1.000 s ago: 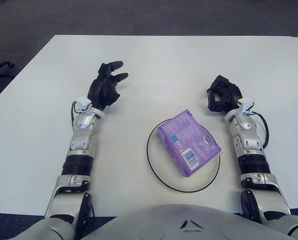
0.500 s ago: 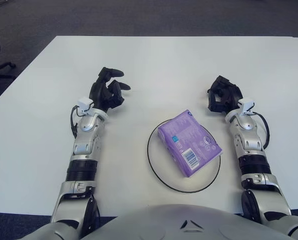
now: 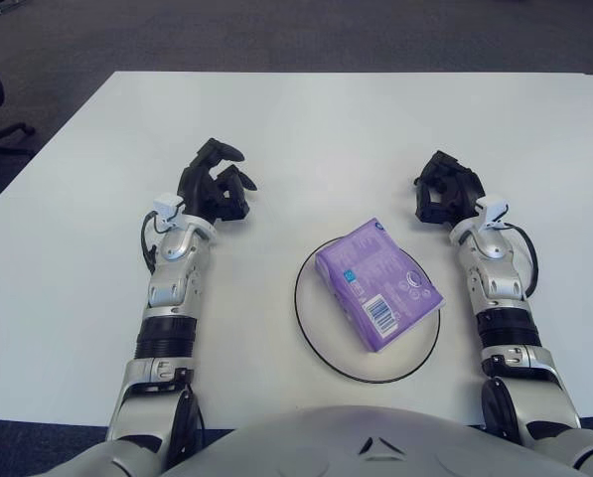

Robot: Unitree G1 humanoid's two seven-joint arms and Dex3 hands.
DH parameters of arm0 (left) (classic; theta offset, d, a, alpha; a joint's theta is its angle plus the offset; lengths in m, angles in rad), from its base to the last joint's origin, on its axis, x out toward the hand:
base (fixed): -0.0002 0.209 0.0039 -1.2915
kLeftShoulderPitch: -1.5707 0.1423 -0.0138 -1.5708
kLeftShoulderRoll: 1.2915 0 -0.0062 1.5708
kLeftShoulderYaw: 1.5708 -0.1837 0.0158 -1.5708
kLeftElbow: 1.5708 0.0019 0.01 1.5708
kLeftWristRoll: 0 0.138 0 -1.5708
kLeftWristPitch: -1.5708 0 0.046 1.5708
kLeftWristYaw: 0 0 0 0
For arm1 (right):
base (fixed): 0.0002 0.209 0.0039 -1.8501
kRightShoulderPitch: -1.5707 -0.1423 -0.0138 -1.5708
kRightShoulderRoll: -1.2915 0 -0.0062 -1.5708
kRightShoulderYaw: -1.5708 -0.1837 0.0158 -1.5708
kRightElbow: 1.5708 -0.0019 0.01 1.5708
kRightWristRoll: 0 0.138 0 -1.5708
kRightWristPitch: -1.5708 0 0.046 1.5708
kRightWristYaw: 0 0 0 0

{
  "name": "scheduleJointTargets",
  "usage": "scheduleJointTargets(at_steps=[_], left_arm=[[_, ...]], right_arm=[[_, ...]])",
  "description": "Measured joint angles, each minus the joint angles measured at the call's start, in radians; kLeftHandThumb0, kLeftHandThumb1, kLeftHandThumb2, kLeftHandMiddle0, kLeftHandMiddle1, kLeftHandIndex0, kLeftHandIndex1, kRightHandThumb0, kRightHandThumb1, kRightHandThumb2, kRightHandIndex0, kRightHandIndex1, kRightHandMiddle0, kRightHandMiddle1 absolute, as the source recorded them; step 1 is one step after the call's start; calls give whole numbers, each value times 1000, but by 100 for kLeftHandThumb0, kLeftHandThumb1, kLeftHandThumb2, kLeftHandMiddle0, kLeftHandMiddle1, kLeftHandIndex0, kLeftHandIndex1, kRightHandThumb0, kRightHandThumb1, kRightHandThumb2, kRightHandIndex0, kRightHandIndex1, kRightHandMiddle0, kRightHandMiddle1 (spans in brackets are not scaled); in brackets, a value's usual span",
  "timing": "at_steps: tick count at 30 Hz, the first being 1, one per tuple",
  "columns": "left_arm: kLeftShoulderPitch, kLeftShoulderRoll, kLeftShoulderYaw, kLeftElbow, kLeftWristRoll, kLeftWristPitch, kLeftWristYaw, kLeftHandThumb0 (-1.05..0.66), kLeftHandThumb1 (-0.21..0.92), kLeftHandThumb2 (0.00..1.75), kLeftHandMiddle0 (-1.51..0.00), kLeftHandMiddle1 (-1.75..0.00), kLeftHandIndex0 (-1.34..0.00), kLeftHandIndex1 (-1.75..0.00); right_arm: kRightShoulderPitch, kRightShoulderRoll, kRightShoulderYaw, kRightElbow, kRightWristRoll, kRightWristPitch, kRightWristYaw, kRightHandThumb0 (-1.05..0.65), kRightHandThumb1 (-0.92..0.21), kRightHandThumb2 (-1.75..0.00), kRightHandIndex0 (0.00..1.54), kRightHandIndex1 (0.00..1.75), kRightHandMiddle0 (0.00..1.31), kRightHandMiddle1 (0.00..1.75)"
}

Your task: Put the tissue paper into the plate.

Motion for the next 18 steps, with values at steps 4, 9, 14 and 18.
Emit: scheduleJointTargets(at_steps=[4,9,14,18], left_arm=[[1,-1,0,-2,-2,40,4,0,2,166,-84,-173,-60,-175],[4,0,-4,-12,1,88,14,0,-1,170,-86,-174,-63,-175],[6,0,-13,-22,10,112,22,-1,-5,174,-88,-175,-66,-175],[7,0,-15,-24,17,115,25,-1,-6,174,-89,-175,-67,-174]], right_arm=[[1,1,-2,0,1,-5,0,-50,-28,-136,130,175,65,175],[1,1,-4,2,1,-16,-1,-50,-28,-137,130,175,65,175],[0,2,-6,6,1,-24,-3,-50,-28,-137,130,175,65,175],[-1,3,-10,12,5,-41,-3,-50,-28,-137,132,175,65,175]])
